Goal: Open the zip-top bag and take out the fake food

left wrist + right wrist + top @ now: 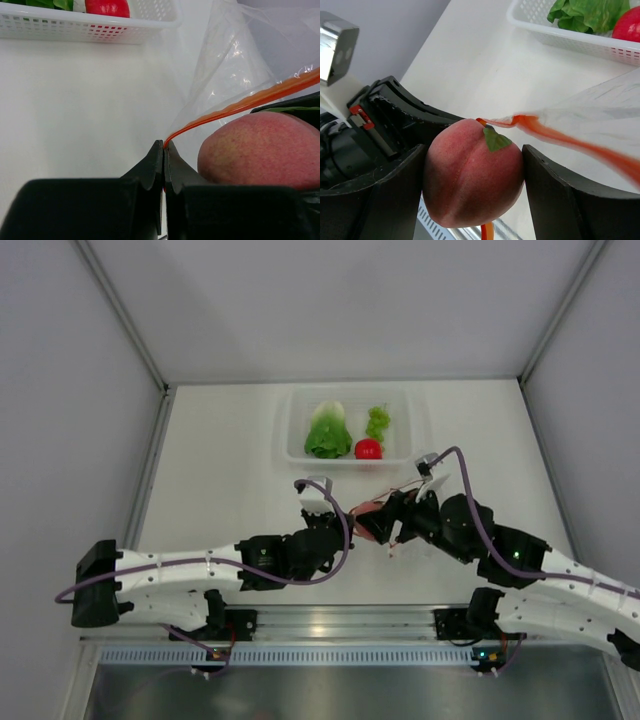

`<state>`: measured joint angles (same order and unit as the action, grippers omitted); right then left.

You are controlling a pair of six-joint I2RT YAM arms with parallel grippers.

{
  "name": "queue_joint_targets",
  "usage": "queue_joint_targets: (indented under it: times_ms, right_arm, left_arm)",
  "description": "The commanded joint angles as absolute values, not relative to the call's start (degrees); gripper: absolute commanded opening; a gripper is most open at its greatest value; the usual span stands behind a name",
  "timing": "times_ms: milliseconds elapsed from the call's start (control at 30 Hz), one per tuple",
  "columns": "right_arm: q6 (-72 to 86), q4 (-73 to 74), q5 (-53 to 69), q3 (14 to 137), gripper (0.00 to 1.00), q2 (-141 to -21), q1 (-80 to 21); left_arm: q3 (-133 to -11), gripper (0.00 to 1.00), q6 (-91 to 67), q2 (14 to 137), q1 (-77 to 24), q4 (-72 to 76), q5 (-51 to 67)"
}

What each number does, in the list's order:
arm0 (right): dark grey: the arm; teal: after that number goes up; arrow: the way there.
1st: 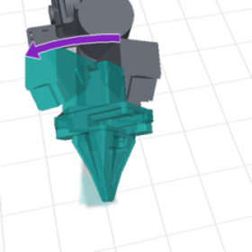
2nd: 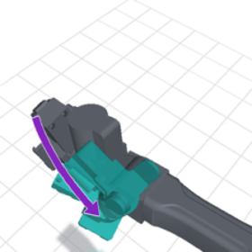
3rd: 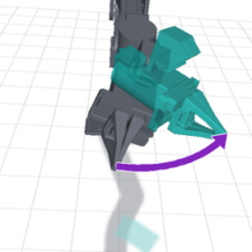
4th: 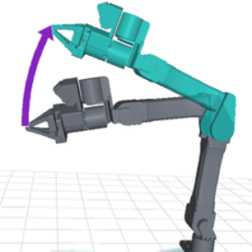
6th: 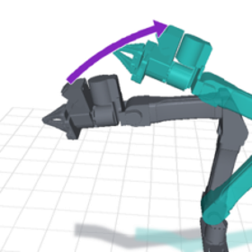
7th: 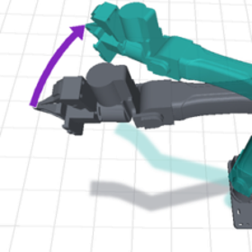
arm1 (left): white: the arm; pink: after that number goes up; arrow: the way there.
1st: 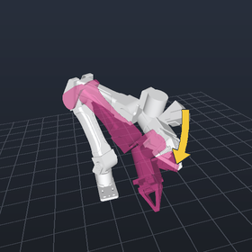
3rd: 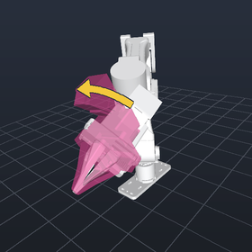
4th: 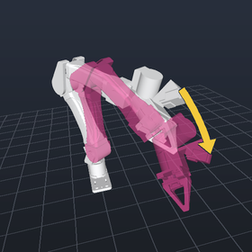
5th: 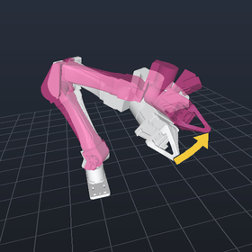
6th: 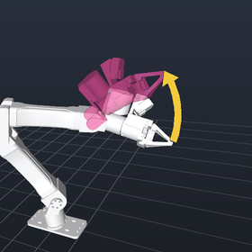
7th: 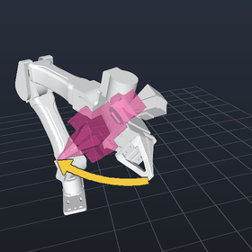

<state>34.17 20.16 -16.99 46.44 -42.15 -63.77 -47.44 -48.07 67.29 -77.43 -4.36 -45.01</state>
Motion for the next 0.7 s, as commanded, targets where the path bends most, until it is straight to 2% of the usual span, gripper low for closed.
queue_joint_targets:
  times_ms: [0, 667]
  right_arm:
    - [36.2, 14.9, -19.7, 47.4, 0.32, -38.4, -64.7]
    - [40.7, 17.5, -13.2, 56.8, 0.31, -39.4, -64.6]
  left_arm:
    - [-48.2, 0.0, -48.3, 68.1, -77.5, -4.1, -45.2]
    - [-45.5, 0.0, -52.7, 64.9, -72.8, -12.1, -48.2]
